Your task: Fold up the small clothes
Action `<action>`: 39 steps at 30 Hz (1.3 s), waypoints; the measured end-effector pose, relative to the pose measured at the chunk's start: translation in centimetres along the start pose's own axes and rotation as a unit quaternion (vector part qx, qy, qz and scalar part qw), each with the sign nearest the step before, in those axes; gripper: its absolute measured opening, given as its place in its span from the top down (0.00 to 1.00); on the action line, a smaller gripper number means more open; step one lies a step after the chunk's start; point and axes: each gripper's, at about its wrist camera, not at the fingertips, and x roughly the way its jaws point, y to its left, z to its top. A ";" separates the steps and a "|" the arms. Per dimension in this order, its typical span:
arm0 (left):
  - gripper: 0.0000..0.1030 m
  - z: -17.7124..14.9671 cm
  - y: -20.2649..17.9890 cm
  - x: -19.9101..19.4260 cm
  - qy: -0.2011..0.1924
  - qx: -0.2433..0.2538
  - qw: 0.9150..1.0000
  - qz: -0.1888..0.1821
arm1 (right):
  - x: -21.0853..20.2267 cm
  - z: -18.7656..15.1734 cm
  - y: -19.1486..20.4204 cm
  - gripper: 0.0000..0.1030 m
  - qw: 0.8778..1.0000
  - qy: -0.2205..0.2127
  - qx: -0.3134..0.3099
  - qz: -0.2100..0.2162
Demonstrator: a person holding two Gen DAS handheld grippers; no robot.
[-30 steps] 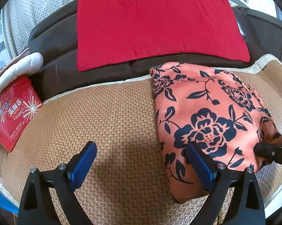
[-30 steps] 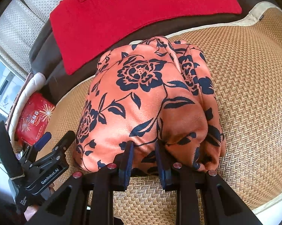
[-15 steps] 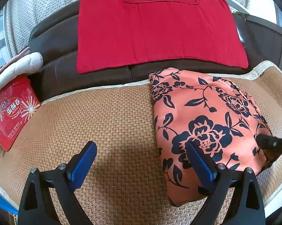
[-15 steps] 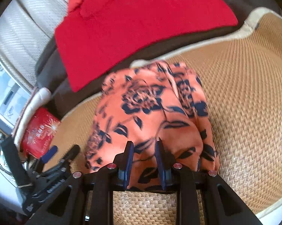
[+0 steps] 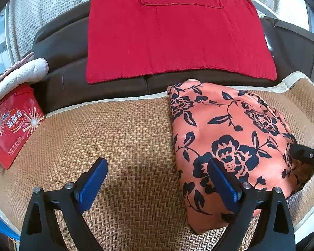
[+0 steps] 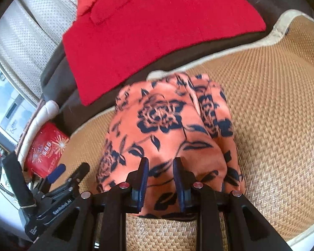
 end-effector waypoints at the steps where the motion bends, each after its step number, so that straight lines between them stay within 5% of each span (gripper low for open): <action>1: 0.06 0.0 0.0 0.0 0.000 -0.001 1.000 -0.002 | -0.1 0.1 0.1 0.73 1.000 -0.006 -0.001 0.001; 2: 0.06 0.1 0.0 0.2 0.001 -0.002 1.000 -0.004 | -0.2 0.2 0.1 0.71 1.000 -0.009 -0.002 0.001; 4: 0.06 0.0 -0.1 1.0 0.018 -0.002 1.000 -0.012 | 0.3 0.1 -0.1 0.49 1.000 0.002 0.002 -0.012; 7: 0.06 -0.4 -0.2 3.3 0.070 -0.007 0.997 -0.032 | 1.3 -0.1 -0.3 0.48 1.000 0.021 0.006 -0.012; 14: 0.06 1.7 0.6 3.1 0.032 -0.017 0.999 -0.027 | 0.1 1.9 -0.2 0.48 0.999 -0.032 0.010 0.025; 19: 0.06 2.6 0.9 5.2 0.049 -0.024 0.998 -0.013 | 1.6 4.2 -1.9 0.47 0.998 -0.037 0.050 0.032; 21: 0.06 2.4 0.1 7.1 0.078 -0.009 0.997 -0.009 | 3.3 4.9 -2.2 0.49 0.998 -0.010 0.051 0.033; 24: 0.06 2.5 -0.7 7.4 0.070 0.005 0.998 0.001 | 6.6 4.9 -2.9 0.55 0.997 0.045 0.058 0.017; 32: 0.06 2.6 0.0 5.1 0.053 -0.005 0.998 -0.015 | 2.9 4.0 -2.7 0.55 0.999 0.012 0.038 0.021; 39: 0.06 2.9 0.7 2.7 0.031 -0.009 0.996 -0.082 | -1.8 3.8 -5.4 0.36 0.998 -0.040 0.044 0.002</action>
